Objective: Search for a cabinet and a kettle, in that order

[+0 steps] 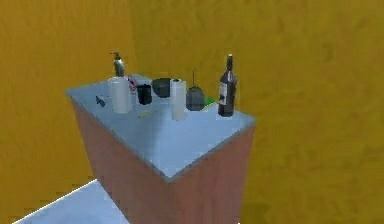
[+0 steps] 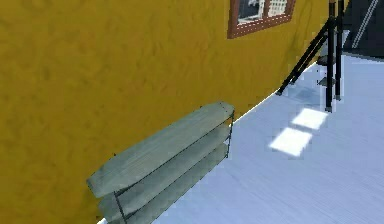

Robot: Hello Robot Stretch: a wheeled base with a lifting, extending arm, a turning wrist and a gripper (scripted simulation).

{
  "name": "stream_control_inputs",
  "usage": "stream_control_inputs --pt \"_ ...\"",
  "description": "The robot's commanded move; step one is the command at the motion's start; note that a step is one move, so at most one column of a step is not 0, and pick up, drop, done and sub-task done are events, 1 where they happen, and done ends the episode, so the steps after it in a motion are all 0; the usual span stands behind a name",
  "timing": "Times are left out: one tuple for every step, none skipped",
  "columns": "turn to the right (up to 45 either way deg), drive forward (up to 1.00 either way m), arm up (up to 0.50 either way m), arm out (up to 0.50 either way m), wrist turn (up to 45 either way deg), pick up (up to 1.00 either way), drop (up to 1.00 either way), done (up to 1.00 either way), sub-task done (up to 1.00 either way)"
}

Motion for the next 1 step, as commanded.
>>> stream_control_inputs --pt "0.0 0.0 0.0 0.0 0.0 0.0 0.0 1.0 0.0"
